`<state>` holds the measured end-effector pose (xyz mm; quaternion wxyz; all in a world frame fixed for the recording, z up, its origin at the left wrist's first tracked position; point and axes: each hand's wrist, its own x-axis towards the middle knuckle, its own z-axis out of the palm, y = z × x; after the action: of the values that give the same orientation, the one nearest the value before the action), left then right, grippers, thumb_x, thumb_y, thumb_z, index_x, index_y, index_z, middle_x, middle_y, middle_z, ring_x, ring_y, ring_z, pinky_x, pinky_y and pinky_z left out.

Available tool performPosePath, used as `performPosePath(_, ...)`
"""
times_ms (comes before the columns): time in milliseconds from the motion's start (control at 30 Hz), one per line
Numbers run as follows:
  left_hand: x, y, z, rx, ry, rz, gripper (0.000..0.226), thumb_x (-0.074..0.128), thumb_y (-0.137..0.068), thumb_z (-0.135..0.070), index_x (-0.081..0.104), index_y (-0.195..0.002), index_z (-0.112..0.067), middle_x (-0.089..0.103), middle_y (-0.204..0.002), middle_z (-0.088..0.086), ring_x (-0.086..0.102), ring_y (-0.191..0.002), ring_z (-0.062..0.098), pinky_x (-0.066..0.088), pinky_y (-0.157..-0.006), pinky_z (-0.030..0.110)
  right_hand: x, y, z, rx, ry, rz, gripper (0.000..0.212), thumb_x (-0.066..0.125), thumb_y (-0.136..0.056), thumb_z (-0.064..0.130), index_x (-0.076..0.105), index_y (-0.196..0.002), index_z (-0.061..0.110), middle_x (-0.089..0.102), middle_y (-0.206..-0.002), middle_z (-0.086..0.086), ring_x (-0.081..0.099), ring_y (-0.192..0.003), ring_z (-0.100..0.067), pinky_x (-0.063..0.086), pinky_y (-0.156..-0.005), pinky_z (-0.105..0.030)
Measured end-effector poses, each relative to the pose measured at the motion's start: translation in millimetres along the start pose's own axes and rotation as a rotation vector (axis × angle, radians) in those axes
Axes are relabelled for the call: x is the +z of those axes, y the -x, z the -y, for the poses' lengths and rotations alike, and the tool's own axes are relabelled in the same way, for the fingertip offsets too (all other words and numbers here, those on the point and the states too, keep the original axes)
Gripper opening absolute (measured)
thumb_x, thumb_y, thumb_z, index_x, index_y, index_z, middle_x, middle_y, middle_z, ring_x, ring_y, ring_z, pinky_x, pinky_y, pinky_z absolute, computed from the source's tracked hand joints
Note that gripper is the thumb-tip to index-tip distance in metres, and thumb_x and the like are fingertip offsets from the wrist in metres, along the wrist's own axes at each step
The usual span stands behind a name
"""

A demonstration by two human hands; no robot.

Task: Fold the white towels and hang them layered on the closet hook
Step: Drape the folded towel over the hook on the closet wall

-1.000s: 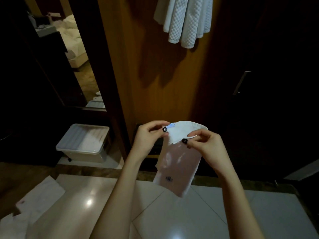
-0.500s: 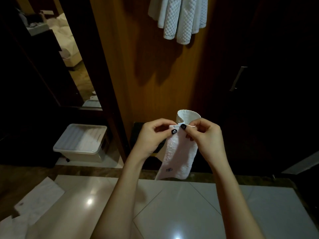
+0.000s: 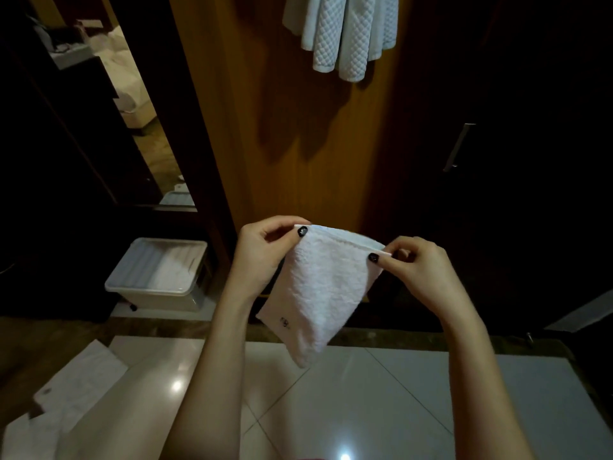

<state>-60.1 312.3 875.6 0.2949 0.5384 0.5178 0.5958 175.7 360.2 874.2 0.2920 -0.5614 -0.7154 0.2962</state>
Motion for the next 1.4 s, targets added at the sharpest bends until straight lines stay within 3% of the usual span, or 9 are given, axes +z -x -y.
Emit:
performPosePath(300, -18, 2, 5, -0.02, -0.064, -0.149, 0.025, 0.067, -0.089, -0.006, 0.073, -0.094, -0.029, 0.073, -0.093, -0.017, 0.065, -0.094, -0.003, 0.048, -0.077, 0.009, 12, 4, 7, -0.07, -0.268, 0.185, 0.02, 0.07, -0.087, 0.026, 0.056, -0.078, 0.015, 0.066, -0.084, -0.012, 0.063, -0.081, -0.04, 0.053, -0.069, -0.055)
performPosePath(467, -12, 3, 5, -0.019, -0.091, -0.158, 0.032, 0.06, -0.095, -0.009, 0.065, -0.104, -0.039, 0.066, -0.105, -0.022, 0.063, -0.099, -0.004, 0.047, -0.083, 0.009, 19, -3, 15, -0.142, -0.458, 0.032, 0.019, 0.068, -0.09, 0.016, 0.051, -0.082, 0.021, 0.053, -0.072, 0.004, 0.049, -0.063, -0.004, 0.041, -0.055, -0.019)
performPosePath(633, -10, 3, 7, -0.063, 0.164, -0.187, 0.024, 0.063, -0.092, -0.014, 0.068, -0.103, -0.034, 0.067, -0.101, -0.014, 0.063, -0.099, 0.004, 0.05, -0.082, 0.021, 12, -8, 13, 0.056, -0.713, 0.295, 0.022, 0.085, -0.07, 0.031, 0.073, -0.086, 0.02, 0.066, -0.091, -0.021, 0.061, -0.082, -0.038, 0.046, -0.074, -0.046)
performPosePath(733, -8, 5, 6, -0.123, 0.33, -0.176, 0.02, 0.068, -0.086, -0.02, 0.071, -0.097, -0.036, 0.07, -0.096, -0.011, 0.064, -0.093, 0.005, 0.051, -0.077, 0.019, 15, -5, 7, 0.088, -0.806, 0.388, 0.018, 0.081, -0.068, 0.032, 0.067, -0.065, 0.021, 0.065, -0.078, -0.01, 0.06, -0.073, -0.028, 0.05, -0.065, -0.036)
performPosePath(900, -1, 8, 1, -0.158, 0.424, -0.114, 0.017, 0.07, -0.082, -0.02, 0.073, -0.09, -0.035, 0.069, -0.088, -0.011, 0.064, -0.083, 0.003, 0.052, -0.069, 0.017, 17, -5, 8, 0.006, -1.203, 0.46, 0.021, 0.06, -0.086, 0.019, 0.058, -0.066, 0.025, 0.069, -0.12, -0.011, 0.068, -0.106, -0.022, 0.055, -0.069, -0.027)
performPosePath(1067, 8, 6, -7, -0.14, 0.568, -0.002, 0.025, 0.059, -0.085, -0.008, 0.072, -0.086, -0.03, 0.067, -0.086, -0.007, 0.062, -0.082, 0.005, 0.052, -0.072, 0.018, 13, -3, 15, -0.021, -1.366, 0.492, 0.021, 0.082, -0.075, 0.029, 0.062, -0.071, 0.022, 0.074, -0.1, -0.012, 0.071, -0.091, -0.022, 0.058, -0.07, -0.031)
performPosePath(1167, 12, 5, -14, -0.116, 0.622, 0.092, 0.024, 0.062, -0.086, -0.008, 0.071, -0.091, -0.03, 0.067, -0.086, -0.007, 0.061, -0.079, 0.005, 0.052, -0.071, 0.018, 10, -4, 18, 0.003, -1.26, 0.395, 0.014, 0.065, -0.083, 0.019, 0.07, -0.07, 0.022, 0.074, -0.088, -0.001, 0.07, -0.077, -0.013, 0.057, -0.064, -0.028)
performPosePath(1333, 19, 4, -25, -0.133, 0.632, 0.228, 0.029, 0.084, -0.071, -0.034, 0.07, -0.096, -0.026, 0.065, -0.089, -0.005, 0.06, -0.084, 0.02, 0.047, -0.086, 0.046, 3, -5, 28, -0.059, -1.117, 0.387, 0.027, 0.089, -0.055, 0.043, 0.075, -0.068, 0.025, 0.068, -0.072, 0.011, 0.061, -0.058, -0.002, 0.049, -0.053, -0.016)
performPosePath(1400, 23, 4, -30, -0.13, 0.628, 0.263, 0.026, 0.083, -0.072, -0.034, 0.071, -0.095, -0.027, 0.067, -0.09, -0.006, 0.064, -0.081, 0.013, 0.054, -0.079, 0.033, 4, -5, 33, -0.096, -1.116, 0.434, 0.023, 0.09, -0.056, 0.035, 0.075, -0.068, 0.024, 0.067, -0.066, 0.009, 0.061, -0.056, -0.003, 0.049, -0.052, -0.016)
